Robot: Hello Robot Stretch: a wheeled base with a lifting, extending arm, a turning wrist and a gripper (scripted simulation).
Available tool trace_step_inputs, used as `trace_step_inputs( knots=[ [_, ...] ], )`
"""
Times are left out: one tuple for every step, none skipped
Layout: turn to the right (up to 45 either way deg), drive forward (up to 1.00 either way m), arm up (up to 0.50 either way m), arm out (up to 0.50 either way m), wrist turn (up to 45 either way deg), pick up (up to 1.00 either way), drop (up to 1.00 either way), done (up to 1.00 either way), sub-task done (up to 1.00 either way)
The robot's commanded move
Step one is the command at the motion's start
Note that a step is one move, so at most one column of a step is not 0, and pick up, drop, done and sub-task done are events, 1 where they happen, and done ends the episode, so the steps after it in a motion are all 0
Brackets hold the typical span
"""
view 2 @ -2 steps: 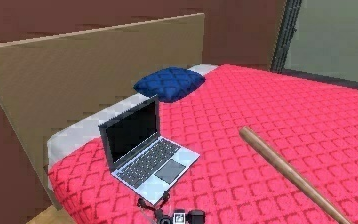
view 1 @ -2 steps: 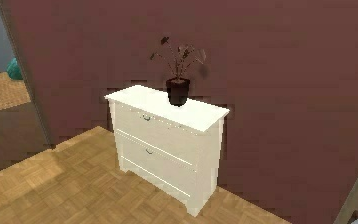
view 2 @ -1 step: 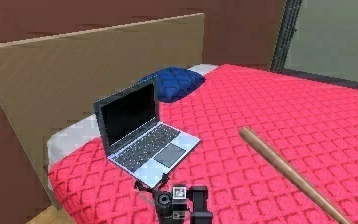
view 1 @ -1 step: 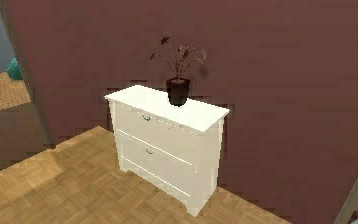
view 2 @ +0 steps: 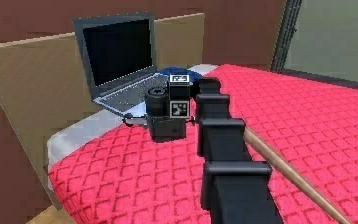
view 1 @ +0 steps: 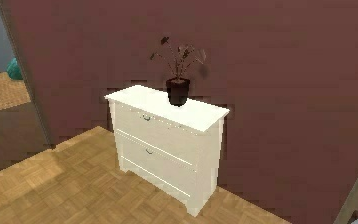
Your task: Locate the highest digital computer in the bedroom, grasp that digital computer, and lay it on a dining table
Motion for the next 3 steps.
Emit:
trace_step_inputs(
  knots=[
    [0.0, 0.0, 0.0, 0.0, -45.0, 0.0, 0.0, 0.0, 0.0],
    [0.0, 0.0, 0.0, 0.0, -45.0, 0.0, 0.0, 0.0, 0.0],
    [0.0, 0.0, 0.0, 0.0, -21.0, 0.0, 0.0, 0.0, 0.0]
  ],
)
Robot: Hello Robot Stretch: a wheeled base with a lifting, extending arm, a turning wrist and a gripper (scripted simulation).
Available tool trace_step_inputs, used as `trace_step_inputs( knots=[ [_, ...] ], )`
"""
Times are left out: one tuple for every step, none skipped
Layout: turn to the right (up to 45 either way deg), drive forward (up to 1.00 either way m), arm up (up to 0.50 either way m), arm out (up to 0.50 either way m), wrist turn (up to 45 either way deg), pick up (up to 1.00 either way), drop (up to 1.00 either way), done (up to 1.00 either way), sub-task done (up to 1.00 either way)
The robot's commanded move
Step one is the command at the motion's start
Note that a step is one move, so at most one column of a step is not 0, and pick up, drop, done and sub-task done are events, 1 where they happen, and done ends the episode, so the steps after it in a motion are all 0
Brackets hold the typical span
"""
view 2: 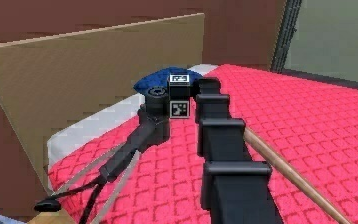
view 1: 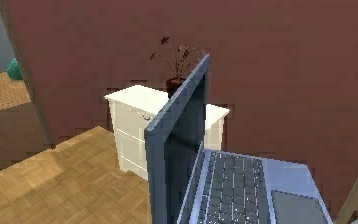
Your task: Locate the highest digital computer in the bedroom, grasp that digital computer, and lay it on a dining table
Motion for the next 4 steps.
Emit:
trace_step_inputs(
  knots=[
    [0.0, 0.0, 0.0, -0.2, 0.0, 0.0, 0.0, 0.0, 0.0],
    [-45.0, 0.0, 0.0, 0.0, 0.0, 0.0, 0.0, 0.0, 0.0],
    [-3.0, 0.0, 0.0, 0.0, 0.0, 0.0, 0.0, 0.0, 0.0],
    [0.0, 0.1, 0.0, 0.0, 0.0, 0.0, 0.0, 0.0, 0.0]
  ],
)
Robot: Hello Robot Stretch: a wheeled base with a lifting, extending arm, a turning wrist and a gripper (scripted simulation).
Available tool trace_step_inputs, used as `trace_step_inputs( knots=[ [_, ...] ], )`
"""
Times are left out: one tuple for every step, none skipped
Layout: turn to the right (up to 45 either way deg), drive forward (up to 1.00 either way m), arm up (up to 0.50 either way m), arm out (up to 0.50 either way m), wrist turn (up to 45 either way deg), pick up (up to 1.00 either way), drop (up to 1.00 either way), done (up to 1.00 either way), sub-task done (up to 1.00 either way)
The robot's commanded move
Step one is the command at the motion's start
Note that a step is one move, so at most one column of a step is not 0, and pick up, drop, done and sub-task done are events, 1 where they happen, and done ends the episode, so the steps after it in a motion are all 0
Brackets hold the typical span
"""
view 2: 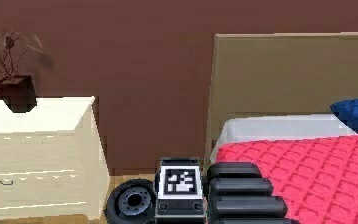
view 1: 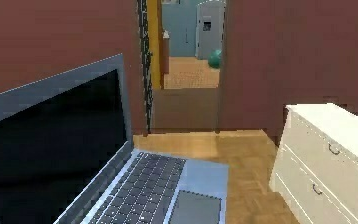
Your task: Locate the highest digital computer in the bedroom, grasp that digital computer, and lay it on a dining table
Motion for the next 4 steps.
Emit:
trace_step_inputs(
  knots=[
    [3.0, 0.0, 0.0, 0.0, 0.0, 0.0, 0.0, 0.0, 0.0],
    [0.0, 1.0, 0.0, 0.0, 0.0, 0.0, 0.0, 0.0, 0.0],
    [3.0, 0.0, 0.0, 0.0, 0.0, 0.0, 0.0, 0.0, 0.0],
    [0.0, 1.0, 0.0, 0.0, 0.0, 0.0, 0.0, 0.0, 0.0]
  ],
)
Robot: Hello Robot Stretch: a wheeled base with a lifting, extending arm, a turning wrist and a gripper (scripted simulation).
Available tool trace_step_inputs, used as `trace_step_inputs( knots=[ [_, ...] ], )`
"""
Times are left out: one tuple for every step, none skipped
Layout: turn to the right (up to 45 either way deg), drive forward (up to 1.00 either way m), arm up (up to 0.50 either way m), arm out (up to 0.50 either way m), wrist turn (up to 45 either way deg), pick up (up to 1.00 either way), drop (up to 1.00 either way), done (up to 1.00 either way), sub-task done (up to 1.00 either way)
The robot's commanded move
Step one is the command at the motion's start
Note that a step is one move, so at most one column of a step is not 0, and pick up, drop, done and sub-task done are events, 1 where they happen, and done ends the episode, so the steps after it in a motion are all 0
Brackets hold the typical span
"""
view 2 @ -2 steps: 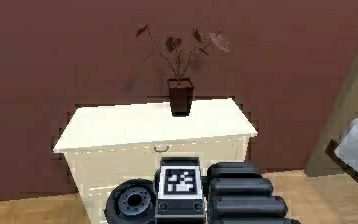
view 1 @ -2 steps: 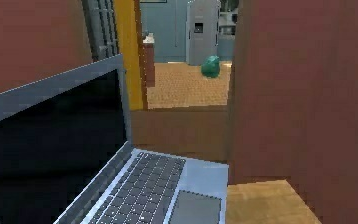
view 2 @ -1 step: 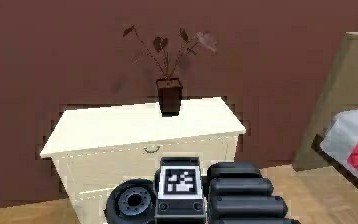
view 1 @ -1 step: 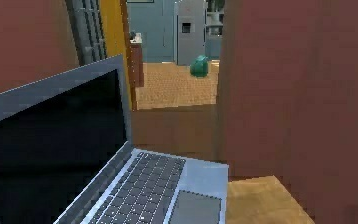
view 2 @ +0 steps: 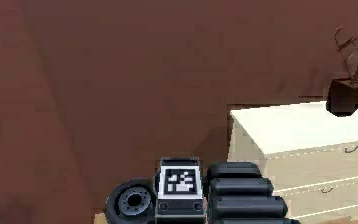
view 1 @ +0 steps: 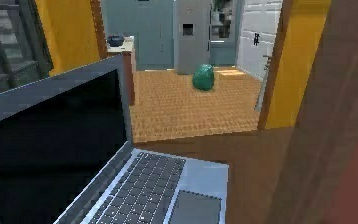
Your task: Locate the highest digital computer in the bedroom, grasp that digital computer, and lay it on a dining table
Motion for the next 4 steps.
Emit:
trace_step_inputs(
  knots=[
    [0.0, 0.55, 0.0, 0.0, 0.0, 0.0, 0.0, 0.0, 0.0],
    [-24.0, 0.0, 0.0, 0.0, 0.0, 0.0, 0.0, 0.0, 0.0],
    [0.0, 0.15, 0.0, 0.0, 0.0, 0.0, 0.0, 0.0, 0.0],
    [45.0, 0.0, 0.0, 0.0, 0.0, 0.0, 0.0, 0.0, 0.0]
  ],
)
